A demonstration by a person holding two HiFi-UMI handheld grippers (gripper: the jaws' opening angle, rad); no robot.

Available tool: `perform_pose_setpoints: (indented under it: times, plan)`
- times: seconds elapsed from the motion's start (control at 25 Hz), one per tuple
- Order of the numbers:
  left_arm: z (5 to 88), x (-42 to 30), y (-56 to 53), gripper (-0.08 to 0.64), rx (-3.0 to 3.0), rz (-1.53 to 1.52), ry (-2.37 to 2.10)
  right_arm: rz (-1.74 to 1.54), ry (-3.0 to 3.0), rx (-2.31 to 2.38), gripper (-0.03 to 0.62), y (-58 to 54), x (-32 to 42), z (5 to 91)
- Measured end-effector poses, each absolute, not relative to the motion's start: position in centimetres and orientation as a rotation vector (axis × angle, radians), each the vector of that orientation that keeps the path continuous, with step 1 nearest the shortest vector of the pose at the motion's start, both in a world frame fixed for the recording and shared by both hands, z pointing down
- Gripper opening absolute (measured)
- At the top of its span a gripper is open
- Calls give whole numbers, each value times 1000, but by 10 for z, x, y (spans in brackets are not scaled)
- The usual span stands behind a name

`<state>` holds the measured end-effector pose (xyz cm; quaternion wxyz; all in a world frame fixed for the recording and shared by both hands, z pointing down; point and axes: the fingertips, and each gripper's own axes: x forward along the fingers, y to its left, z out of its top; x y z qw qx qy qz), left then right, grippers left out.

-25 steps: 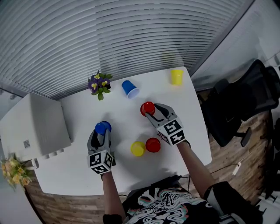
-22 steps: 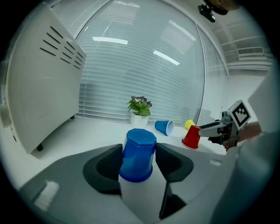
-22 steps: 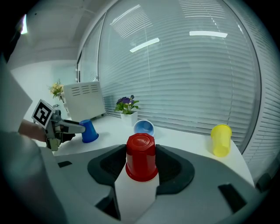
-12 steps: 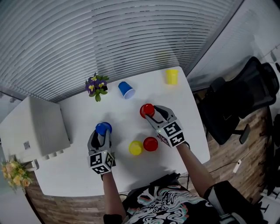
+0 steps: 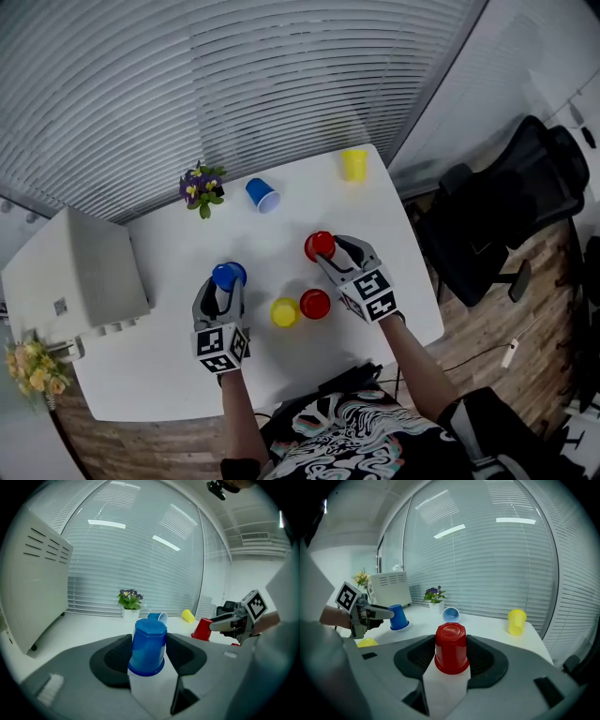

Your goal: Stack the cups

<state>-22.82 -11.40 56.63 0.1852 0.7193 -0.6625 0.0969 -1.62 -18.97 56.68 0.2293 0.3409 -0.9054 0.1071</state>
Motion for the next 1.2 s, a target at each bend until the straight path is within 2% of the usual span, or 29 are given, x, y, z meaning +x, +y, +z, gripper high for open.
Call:
perform_pose_setpoints:
  times: [1.2]
  plan:
    - [516,-148,-90,224,2243,223,-1706,332,-2424,1001,206,-111,39,580]
